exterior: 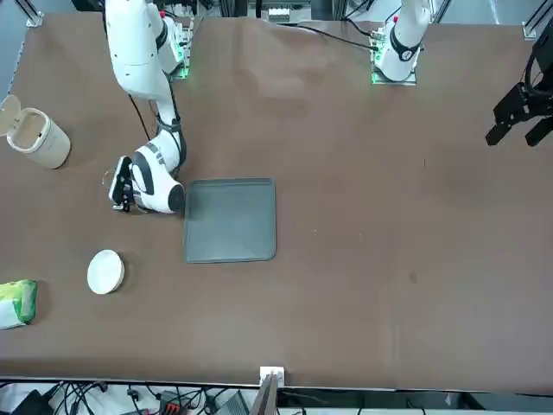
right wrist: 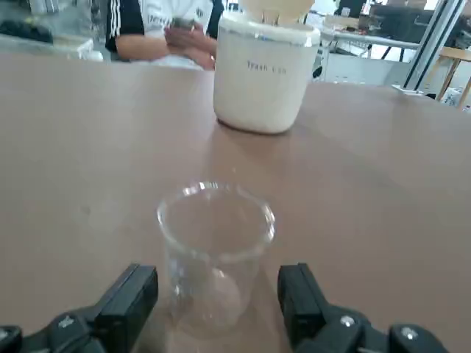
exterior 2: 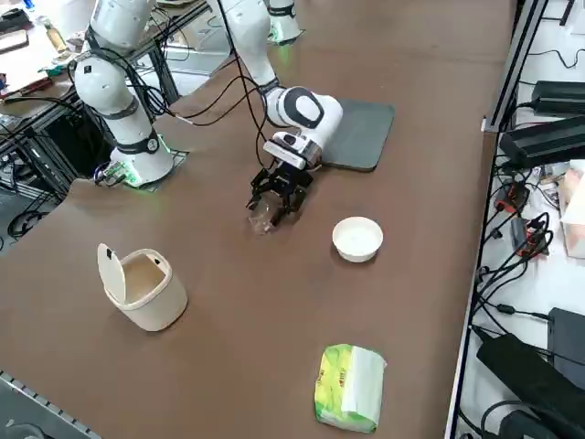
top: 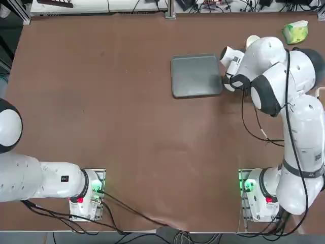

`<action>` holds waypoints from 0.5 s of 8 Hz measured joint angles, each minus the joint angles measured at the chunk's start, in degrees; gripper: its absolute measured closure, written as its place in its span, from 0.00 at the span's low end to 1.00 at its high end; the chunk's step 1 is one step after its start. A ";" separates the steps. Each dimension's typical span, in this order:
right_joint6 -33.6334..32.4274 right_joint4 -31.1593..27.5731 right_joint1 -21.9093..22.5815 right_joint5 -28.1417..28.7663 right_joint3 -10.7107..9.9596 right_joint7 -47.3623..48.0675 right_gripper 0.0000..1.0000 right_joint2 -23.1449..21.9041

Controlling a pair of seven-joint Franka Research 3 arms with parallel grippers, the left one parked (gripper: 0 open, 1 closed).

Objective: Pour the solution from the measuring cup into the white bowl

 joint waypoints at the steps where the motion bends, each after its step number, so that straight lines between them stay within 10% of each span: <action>1: -0.01 0.41 0.42 1.90 0.64 -2.23 0.00 -0.45; 4: -1.30 2.49 1.02 5.48 0.83 -14.17 0.00 -4.85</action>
